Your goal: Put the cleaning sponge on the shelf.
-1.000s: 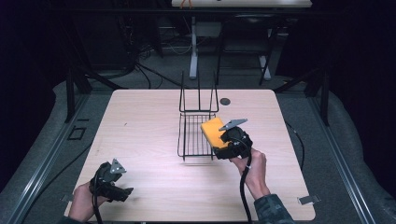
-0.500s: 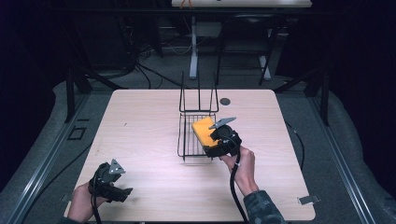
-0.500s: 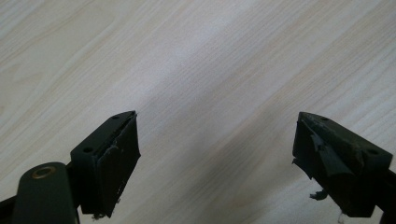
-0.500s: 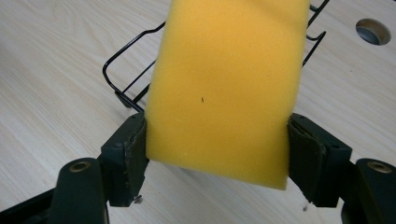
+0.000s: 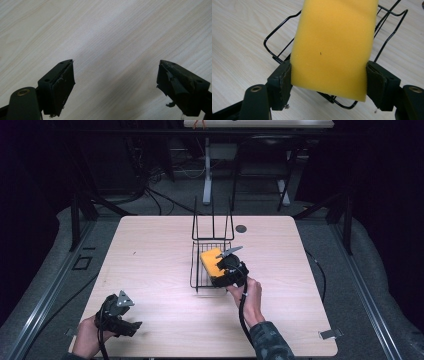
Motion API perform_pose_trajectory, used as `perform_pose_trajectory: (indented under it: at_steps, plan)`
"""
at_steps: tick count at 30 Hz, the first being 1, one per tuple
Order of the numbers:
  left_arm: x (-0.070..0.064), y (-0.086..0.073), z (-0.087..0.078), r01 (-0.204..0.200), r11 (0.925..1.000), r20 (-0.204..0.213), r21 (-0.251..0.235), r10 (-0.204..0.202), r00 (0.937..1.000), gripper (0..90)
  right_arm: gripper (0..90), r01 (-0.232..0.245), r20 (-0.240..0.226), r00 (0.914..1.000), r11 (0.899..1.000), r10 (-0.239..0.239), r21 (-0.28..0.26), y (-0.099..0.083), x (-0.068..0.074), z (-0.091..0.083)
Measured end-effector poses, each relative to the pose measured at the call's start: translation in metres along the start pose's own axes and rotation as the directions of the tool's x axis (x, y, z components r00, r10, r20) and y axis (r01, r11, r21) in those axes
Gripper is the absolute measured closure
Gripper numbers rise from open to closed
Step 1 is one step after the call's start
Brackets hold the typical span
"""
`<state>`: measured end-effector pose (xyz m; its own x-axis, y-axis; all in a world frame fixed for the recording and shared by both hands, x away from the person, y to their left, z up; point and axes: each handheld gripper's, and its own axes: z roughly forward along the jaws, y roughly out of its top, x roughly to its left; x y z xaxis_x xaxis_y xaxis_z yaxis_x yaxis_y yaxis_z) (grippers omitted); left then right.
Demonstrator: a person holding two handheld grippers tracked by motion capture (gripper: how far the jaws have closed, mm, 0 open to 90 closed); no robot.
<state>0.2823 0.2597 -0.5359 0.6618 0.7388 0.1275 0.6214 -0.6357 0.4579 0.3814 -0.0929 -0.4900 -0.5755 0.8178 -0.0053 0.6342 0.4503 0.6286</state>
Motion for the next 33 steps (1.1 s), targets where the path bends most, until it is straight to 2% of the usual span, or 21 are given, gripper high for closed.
perform_pose_trajectory:
  at_steps: [15,19,31,33]
  plan:
    - [0.0,0.0,0.0,0.0,1.0,0.001,0.001,0.0,1.0,14.6,27.7,-0.036,0.03,0.999,0.999,0.034,0.041,0.0,0.004,0.03]
    - [0.0,0.0,0.0,-0.002,1.0,0.002,0.003,0.002,1.0,14.7,26.4,-0.064,0.03,0.9976,0.996,0.062,0.056,-0.001,0.003,0.035]
    - [0.0,0.0,0.0,-0.005,0.9999,0.006,0.011,0.005,1.0,14.7,19.7,-0.094,0.026,0.9953,0.993,0.093,0.064,-0.003,0.003,0.039]
    - [0.0,0.0,0.001,-0.005,0.9999,0.007,0.011,0.005,1.0,14.7,19.0,-0.094,0.013,0.9956,0.994,0.093,0.059,-0.004,0.003,0.038]
